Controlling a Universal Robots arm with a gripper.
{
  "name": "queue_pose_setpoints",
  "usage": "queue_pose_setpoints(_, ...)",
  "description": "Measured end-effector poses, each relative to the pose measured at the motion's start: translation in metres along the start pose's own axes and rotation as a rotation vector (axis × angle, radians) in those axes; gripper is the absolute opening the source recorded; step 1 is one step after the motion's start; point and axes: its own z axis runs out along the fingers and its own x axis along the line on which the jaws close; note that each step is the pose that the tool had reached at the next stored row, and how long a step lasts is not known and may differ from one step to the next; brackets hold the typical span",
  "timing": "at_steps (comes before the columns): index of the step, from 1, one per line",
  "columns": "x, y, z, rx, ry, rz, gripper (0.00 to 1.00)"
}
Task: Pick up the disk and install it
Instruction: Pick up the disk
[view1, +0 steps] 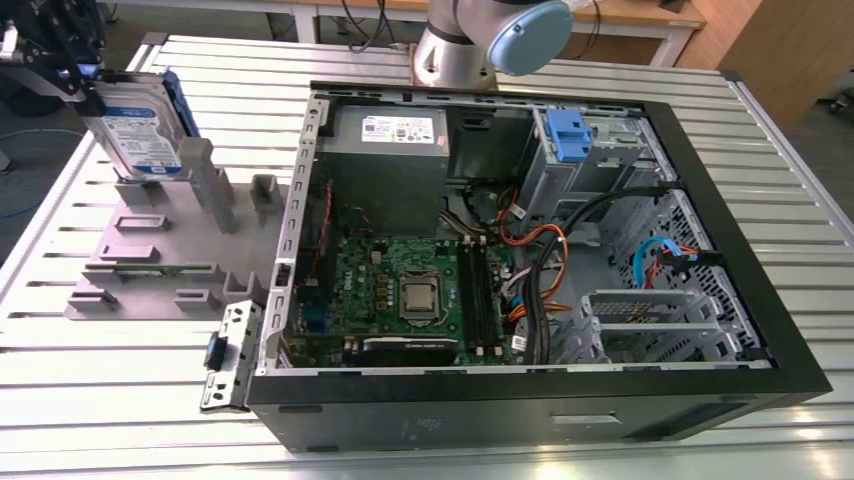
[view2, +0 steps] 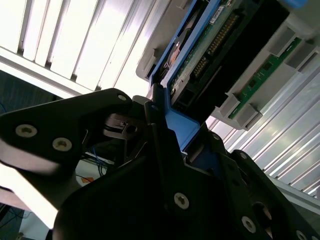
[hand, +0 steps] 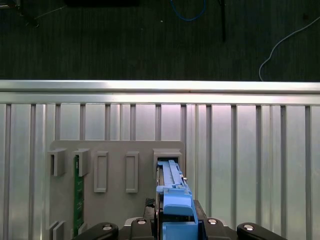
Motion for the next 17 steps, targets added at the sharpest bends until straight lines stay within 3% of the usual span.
queue_pose_setpoints(17,0.0000,0.0000,-0.0032,-0.0001,0.0002,0.000,0.37)
